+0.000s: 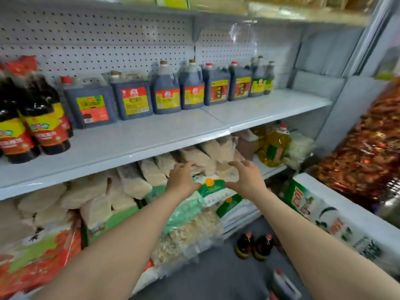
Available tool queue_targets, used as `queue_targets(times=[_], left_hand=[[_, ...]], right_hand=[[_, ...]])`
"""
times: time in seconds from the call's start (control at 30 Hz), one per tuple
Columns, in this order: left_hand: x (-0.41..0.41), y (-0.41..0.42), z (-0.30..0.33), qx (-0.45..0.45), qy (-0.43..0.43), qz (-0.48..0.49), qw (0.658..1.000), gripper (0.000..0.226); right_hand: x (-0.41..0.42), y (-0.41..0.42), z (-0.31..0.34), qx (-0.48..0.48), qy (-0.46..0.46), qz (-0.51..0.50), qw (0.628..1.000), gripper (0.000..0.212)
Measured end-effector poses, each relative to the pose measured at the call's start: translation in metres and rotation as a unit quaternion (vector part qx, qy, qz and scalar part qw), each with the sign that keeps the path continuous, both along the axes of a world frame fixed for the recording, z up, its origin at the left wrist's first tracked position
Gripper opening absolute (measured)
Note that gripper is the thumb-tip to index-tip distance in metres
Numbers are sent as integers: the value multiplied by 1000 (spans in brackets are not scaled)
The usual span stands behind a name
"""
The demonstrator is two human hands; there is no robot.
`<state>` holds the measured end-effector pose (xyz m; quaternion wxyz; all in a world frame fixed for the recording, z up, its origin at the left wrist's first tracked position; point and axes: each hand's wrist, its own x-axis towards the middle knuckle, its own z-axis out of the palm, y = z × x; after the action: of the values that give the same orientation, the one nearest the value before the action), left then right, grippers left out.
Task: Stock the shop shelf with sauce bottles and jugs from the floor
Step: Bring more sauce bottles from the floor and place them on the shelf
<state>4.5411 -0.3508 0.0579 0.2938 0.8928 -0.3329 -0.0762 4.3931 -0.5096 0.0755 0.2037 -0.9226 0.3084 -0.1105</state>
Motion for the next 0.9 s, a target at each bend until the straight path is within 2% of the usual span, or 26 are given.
queue_targets(times=[0.27, 0.57, 0.9], left_hand=[[6, -122, -38, 8, 29, -130, 991, 71], [40, -234, -73, 43, 59, -263, 962, 68], [30, -311, -136, 123, 106, -308, 938, 70]], right_hand=[[-35, -83, -45, 58, 34, -135, 988, 74], [-28, -140, -78, 78, 71, -273, 956, 76], [-40, -195, -137, 142, 92, -332, 928, 78]])
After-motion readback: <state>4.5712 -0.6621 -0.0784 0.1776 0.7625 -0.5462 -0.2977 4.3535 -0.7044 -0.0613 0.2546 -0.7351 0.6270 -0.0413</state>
